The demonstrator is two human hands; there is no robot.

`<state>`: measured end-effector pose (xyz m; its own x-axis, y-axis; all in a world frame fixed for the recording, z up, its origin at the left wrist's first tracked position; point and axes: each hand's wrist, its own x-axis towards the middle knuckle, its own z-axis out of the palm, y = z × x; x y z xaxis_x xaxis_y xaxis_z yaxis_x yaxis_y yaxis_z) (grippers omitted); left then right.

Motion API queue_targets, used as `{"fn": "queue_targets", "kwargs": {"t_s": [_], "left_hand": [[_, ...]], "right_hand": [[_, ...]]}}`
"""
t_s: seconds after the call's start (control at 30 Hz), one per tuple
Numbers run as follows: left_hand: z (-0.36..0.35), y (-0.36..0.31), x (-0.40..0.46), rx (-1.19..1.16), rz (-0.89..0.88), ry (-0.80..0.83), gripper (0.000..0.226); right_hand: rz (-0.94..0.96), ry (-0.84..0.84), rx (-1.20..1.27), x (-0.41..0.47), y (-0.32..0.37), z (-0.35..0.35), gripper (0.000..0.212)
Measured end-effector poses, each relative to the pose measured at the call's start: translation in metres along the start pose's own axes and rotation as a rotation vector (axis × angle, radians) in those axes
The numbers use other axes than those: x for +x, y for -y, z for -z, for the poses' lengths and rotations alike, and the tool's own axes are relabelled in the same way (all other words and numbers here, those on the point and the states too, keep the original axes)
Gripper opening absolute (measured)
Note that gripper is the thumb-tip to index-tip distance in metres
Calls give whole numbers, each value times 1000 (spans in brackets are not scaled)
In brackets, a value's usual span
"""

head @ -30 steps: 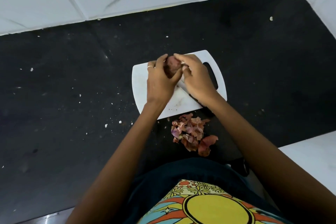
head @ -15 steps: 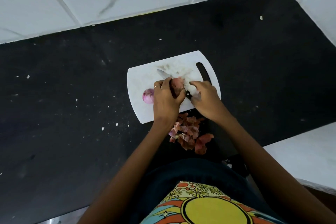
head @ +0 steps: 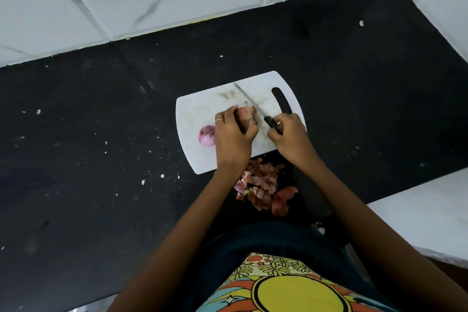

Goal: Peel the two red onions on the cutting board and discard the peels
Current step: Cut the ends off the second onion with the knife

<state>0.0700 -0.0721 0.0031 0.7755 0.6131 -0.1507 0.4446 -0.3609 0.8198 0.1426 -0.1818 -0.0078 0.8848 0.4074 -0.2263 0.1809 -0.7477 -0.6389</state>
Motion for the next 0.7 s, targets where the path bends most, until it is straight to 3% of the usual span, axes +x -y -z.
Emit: {"fn": "queue_targets", "kwargs": {"t_s": [0.13, 0.27, 0.4, 0.7], "left_hand": [[-6, -4, 2, -77, 30, 14, 51], [-7, -5, 2, -70, 37, 0, 52], [-1, -5, 4, 28, 18, -3, 52], [19, -1, 14, 302, -163, 231, 72]], "right_hand": [[-148, -38, 404, 2, 4, 4, 10], [-149, -5, 582, 1, 10, 4, 12], [-114, 69, 634, 2, 14, 1, 10], [-106, 85, 618, 4, 12, -2, 26]]}}
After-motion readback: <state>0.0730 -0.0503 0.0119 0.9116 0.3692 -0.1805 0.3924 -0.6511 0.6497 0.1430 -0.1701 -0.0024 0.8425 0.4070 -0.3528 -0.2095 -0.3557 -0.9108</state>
